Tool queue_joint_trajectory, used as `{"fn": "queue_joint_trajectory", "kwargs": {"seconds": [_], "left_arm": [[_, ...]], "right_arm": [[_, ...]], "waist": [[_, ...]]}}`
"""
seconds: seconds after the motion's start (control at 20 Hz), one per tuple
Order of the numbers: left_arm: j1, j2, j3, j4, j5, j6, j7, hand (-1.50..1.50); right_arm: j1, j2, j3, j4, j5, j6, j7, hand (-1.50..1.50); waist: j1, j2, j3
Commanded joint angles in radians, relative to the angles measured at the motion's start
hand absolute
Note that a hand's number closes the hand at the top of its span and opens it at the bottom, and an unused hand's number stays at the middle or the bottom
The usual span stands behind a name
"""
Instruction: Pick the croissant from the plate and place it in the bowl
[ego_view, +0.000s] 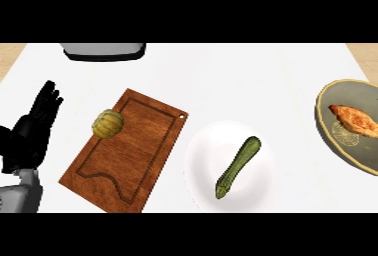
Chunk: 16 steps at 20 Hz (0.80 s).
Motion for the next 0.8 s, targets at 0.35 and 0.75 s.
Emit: {"fn": "queue_joint_trajectory", "kwargs": {"seconds": [0.35,0.75], "left_arm": [[0.024,-0.021,0.010,-0.013,-0.011,0.016,0.007,0.00],[-0.005,-0.011,0.029,-0.017,-0.011,0.003,0.019,0.00]], "right_arm": [[0.259,0.013,-0.323,-0.301,-0.449,0.139,-0.089,-1.50],[0.538,0.113,-0.527,-0.477,-0.754,0.354,-0.108,-1.50]], "waist": [[-0.021,-0.004,-0.003],[-0.011,-0.001,-0.003]]}}
